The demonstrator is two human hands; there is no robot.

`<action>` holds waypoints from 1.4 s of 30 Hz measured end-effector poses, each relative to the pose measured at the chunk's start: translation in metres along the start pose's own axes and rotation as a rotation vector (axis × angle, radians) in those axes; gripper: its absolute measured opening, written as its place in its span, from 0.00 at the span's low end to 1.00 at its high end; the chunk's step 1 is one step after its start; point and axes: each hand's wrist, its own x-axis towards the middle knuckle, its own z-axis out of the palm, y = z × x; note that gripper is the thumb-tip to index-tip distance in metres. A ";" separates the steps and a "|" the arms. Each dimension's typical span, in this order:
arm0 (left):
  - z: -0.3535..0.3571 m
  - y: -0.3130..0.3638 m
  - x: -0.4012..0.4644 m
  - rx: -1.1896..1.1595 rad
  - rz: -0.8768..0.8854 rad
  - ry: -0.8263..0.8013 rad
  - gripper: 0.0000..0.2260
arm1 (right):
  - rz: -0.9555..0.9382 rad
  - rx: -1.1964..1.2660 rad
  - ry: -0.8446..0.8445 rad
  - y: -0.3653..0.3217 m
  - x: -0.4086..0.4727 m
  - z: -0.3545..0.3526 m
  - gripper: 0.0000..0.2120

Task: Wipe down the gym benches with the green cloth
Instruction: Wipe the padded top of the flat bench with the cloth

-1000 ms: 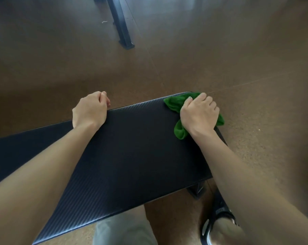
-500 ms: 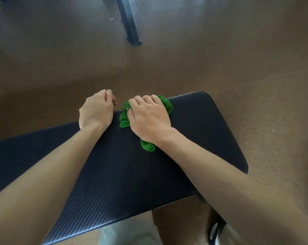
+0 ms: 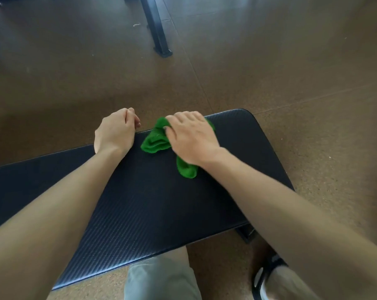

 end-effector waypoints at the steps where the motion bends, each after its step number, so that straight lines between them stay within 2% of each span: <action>1: 0.000 0.000 -0.001 -0.003 0.001 0.000 0.21 | 0.043 -0.003 0.000 0.018 -0.002 -0.005 0.20; 6: -0.002 0.003 -0.004 0.002 0.020 0.011 0.21 | 0.269 -0.053 0.033 0.083 -0.019 -0.024 0.17; 9: -0.001 0.005 -0.005 0.005 0.026 0.024 0.22 | 0.390 -0.079 0.078 0.050 -0.016 -0.014 0.16; 12: -0.001 0.006 -0.001 0.005 0.031 0.025 0.21 | 0.229 -0.052 0.147 -0.036 -0.017 0.010 0.12; 14: -0.003 0.005 0.000 0.025 0.043 0.033 0.20 | 0.071 -0.012 0.117 -0.084 -0.027 0.025 0.17; 16: -0.003 0.004 -0.001 0.039 0.054 0.043 0.19 | 0.013 0.026 0.089 -0.096 -0.036 0.026 0.21; 19: -0.004 0.007 -0.003 0.030 0.044 0.030 0.20 | -0.015 0.010 0.087 -0.066 -0.049 0.012 0.21; 22: -0.008 0.009 -0.009 -0.017 0.035 0.012 0.21 | 0.070 -0.038 0.106 -0.017 -0.071 0.000 0.20; 25: -0.016 0.008 -0.015 -0.094 0.096 -0.004 0.18 | 0.284 -0.102 0.171 0.035 -0.101 -0.016 0.20; 28: -0.029 0.013 -0.031 -0.096 0.183 -0.018 0.13 | 0.453 -0.116 0.220 0.025 -0.122 -0.020 0.20; 30: -0.039 0.014 -0.061 -0.076 0.270 0.043 0.12 | 0.427 -0.130 0.204 -0.018 -0.137 -0.012 0.19; 33: -0.045 0.008 -0.135 -0.066 0.413 0.148 0.10 | 0.237 -0.128 0.168 -0.093 -0.164 0.009 0.20; 35: -0.039 -0.006 -0.182 -0.010 0.440 0.174 0.08 | 0.162 -0.100 0.160 -0.117 -0.177 0.017 0.21; 39: -0.023 -0.027 -0.218 0.116 0.448 0.233 0.10 | 0.074 -0.096 0.160 -0.078 -0.194 0.003 0.18; 42: -0.019 -0.023 -0.217 0.122 0.493 0.219 0.11 | 0.275 -0.144 0.305 -0.013 -0.217 -0.008 0.17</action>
